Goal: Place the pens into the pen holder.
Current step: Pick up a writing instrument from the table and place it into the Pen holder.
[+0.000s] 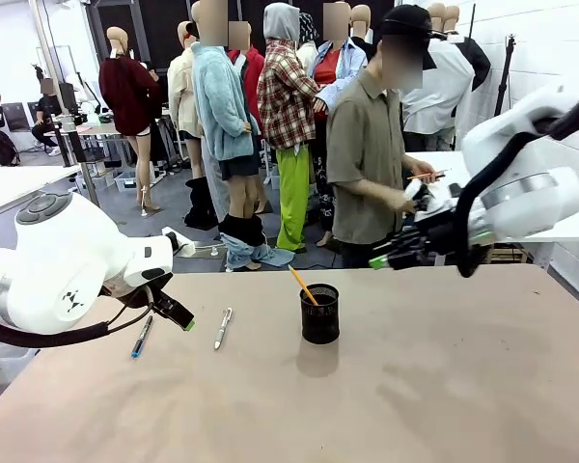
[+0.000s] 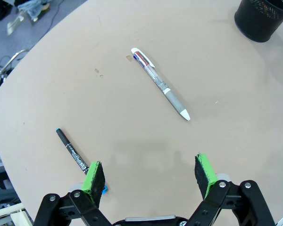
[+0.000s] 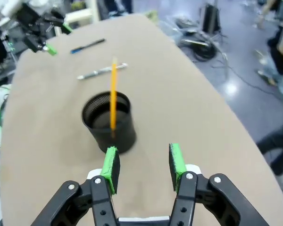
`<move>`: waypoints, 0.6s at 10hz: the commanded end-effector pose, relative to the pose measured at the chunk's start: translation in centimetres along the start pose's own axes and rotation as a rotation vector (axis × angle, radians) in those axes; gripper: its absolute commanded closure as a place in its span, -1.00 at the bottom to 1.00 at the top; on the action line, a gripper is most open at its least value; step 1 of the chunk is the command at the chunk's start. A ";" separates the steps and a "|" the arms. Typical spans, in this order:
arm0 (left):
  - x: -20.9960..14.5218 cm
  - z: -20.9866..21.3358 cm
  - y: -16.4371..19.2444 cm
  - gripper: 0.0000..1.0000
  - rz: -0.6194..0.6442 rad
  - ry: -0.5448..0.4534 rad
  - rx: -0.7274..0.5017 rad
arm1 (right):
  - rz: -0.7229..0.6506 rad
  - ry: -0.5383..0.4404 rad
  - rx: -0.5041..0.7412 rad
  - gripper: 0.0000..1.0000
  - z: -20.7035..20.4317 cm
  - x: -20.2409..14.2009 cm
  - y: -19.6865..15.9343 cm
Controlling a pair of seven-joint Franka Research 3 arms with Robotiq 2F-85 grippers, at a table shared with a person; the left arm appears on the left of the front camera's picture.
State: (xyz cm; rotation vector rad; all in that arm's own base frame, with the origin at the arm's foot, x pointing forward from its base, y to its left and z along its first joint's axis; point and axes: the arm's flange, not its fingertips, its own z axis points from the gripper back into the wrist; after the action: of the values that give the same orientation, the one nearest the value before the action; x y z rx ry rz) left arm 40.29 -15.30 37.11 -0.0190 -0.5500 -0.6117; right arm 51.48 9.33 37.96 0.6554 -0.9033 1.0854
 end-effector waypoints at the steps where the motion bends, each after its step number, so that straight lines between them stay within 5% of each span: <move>1: -0.1 0.0 0.2 -1.00 0.005 -0.001 0.000 | -0.076 0.007 -0.136 -0.09 2.2 -1.3 1.4; 6: -0.1 0.0 0.2 -1.00 0.005 -0.001 0.000 | -0.363 0.131 -0.377 -0.09 10.2 -5.5 0.5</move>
State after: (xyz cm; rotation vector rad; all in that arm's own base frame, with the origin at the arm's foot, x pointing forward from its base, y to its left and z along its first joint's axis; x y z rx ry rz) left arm 40.29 -15.32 37.11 -0.0190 -0.5500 -0.6121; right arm 47.88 -1.23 37.53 0.4088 -0.8548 0.6719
